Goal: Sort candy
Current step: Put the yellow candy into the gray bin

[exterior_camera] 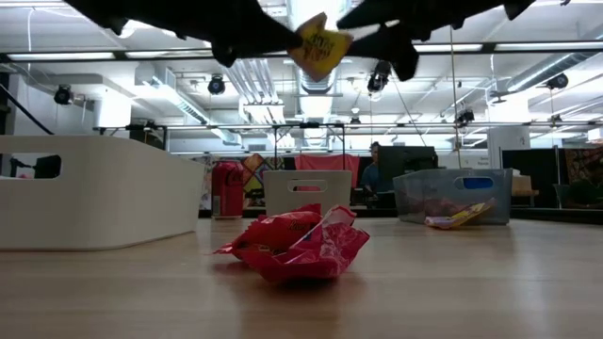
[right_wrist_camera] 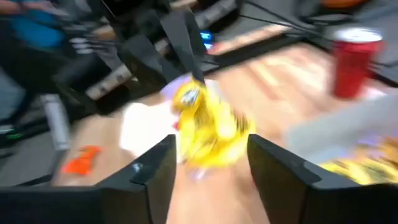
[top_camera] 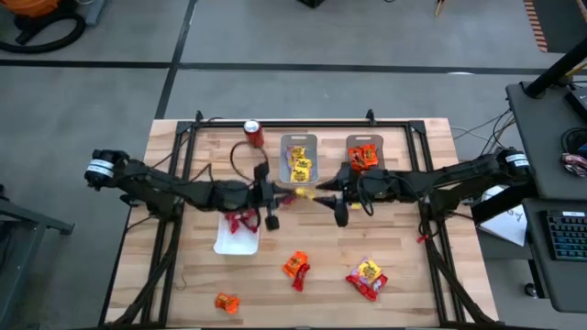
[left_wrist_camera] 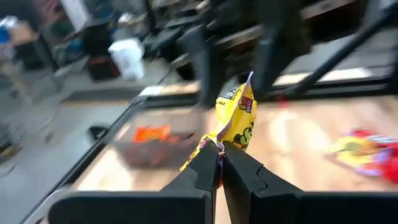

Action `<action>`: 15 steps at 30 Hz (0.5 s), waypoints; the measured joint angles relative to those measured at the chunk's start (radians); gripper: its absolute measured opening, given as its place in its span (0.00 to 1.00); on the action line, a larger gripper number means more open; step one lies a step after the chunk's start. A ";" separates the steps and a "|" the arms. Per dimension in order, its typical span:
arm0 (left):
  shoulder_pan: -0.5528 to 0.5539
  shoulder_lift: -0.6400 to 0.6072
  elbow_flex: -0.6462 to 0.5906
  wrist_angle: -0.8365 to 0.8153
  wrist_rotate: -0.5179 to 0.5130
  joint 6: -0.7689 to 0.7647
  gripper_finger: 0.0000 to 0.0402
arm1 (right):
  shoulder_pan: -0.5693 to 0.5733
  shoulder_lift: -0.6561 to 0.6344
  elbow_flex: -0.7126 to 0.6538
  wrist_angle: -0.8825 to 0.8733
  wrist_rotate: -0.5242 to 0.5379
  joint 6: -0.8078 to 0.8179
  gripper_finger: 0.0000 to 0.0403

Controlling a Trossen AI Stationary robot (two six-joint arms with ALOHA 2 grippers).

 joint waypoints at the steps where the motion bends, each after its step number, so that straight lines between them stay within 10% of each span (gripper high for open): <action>1: 0.028 -0.004 0.017 -0.053 0.000 -0.012 0.00 | -0.001 -0.015 0.000 -0.036 0.036 0.005 0.48; 15: 0.433 0.215 0.313 -0.589 0.218 -0.160 0.00 | -0.002 -0.034 0.000 -0.229 0.180 0.053 0.52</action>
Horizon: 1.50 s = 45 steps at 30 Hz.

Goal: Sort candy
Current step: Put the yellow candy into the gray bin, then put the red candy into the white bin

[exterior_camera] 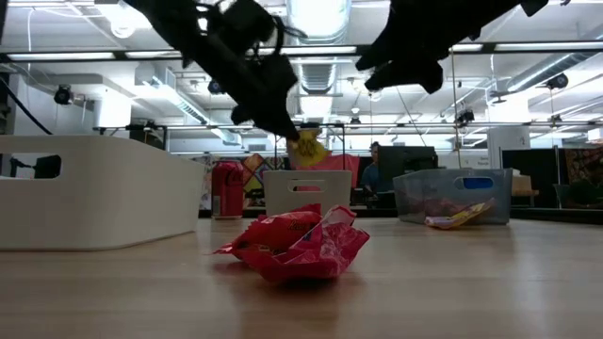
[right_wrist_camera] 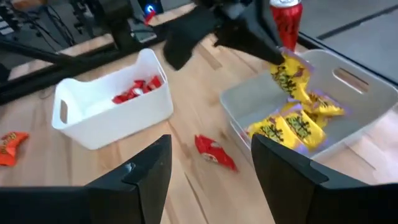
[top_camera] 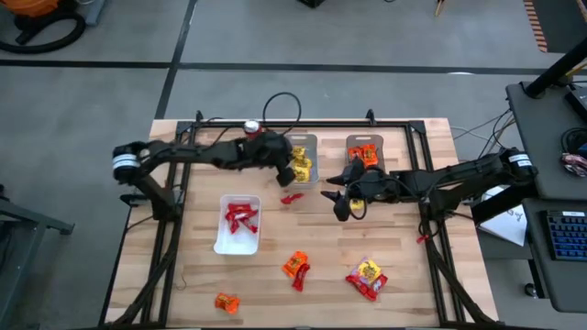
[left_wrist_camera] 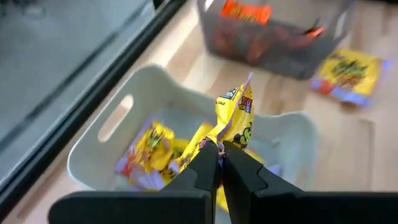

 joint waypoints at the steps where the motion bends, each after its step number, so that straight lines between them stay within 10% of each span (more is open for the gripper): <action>1: 0.013 0.022 0.023 -0.023 0.006 -0.001 0.00 | 0.000 0.000 0.000 -0.008 0.000 0.004 0.52; 13: 0.071 0.203 0.195 -0.121 0.030 0.004 0.04 | 0.000 0.000 -0.001 -0.083 0.000 0.058 0.52; 27: 0.060 0.192 0.203 -0.147 0.018 0.057 0.36 | 0.000 0.000 -0.001 -0.111 0.000 0.086 0.52; 45: -0.324 -0.069 0.077 -0.177 -0.017 0.129 0.42 | 0.040 0.000 -0.001 -0.143 -0.057 0.124 0.52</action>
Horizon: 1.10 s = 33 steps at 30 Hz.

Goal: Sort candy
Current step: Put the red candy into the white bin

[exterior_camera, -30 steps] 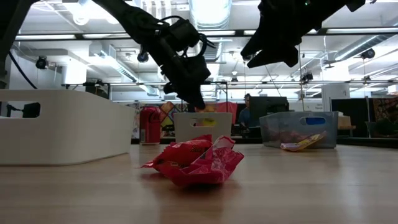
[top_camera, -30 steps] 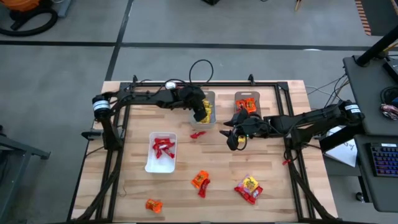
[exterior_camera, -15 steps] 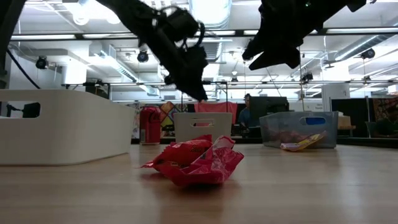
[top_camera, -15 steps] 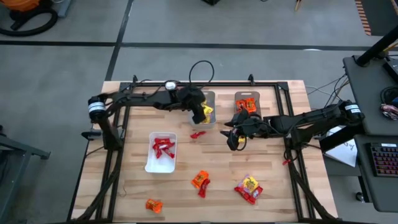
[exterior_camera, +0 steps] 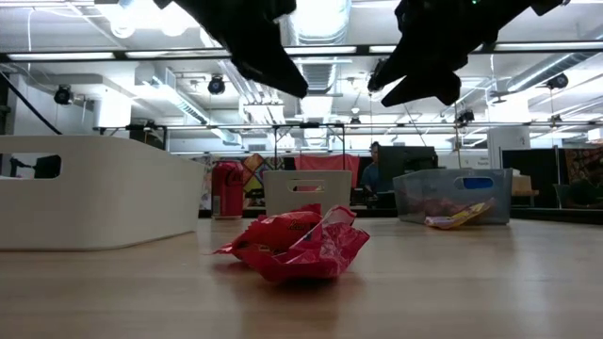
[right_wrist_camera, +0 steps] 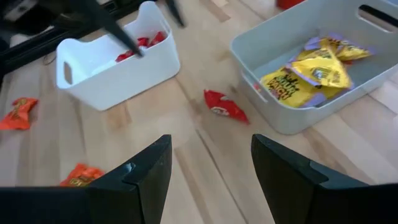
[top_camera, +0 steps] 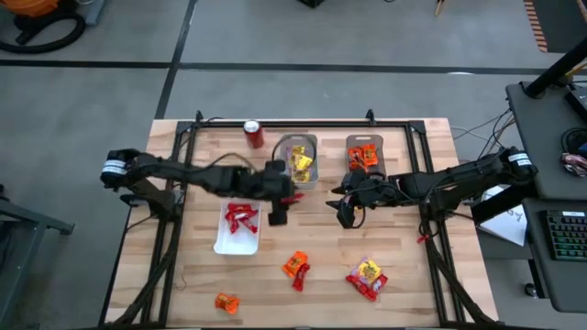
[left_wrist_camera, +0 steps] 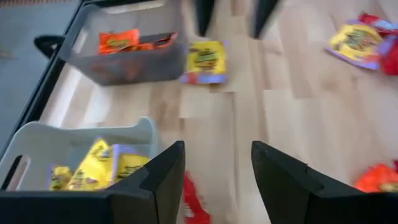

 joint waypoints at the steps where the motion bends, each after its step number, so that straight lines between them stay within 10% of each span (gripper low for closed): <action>1: -0.029 -0.002 -0.008 0.000 -0.026 0.000 0.42 | 0.005 0.000 0.000 0.000 0.000 0.001 0.52; 33: -0.146 0.258 -0.155 0.183 -0.373 -0.219 0.57 | 0.044 0.000 0.000 0.000 0.005 0.015 0.52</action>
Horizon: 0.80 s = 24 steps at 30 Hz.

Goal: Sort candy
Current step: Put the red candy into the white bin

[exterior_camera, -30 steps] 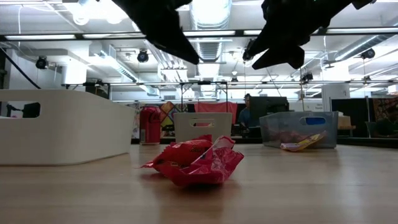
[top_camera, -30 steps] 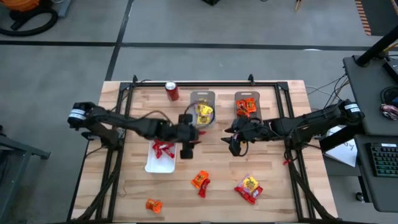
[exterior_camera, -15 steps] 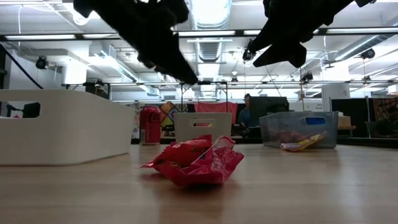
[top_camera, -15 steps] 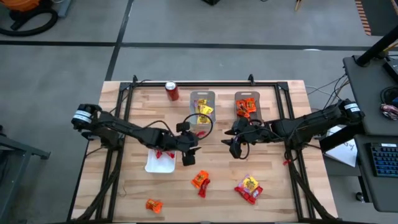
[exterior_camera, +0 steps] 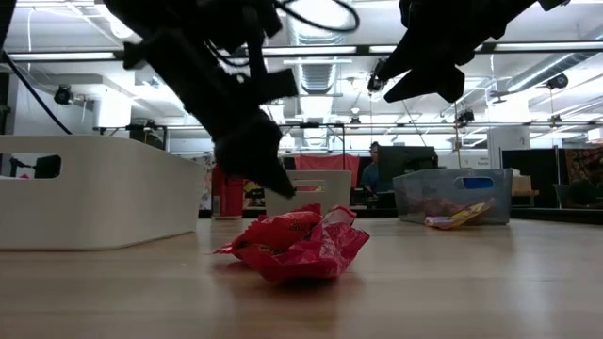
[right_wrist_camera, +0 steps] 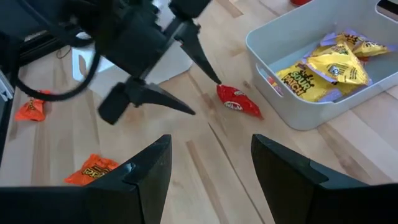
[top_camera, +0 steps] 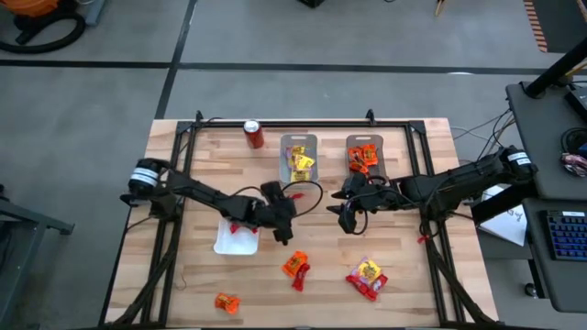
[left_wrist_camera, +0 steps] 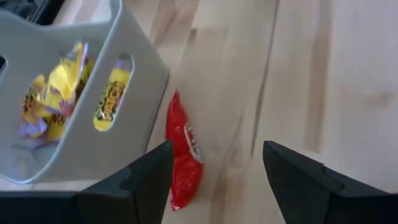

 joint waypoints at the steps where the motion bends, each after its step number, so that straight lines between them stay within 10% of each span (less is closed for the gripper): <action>1: 0.006 0.010 0.000 0.002 -0.001 -0.005 0.57 | 0.000 0.000 0.000 0.000 0.000 0.000 0.52; 24: 0.059 0.129 -0.001 0.020 -0.010 -0.030 0.32 | 0.000 0.000 -0.001 -0.001 0.000 -0.001 0.52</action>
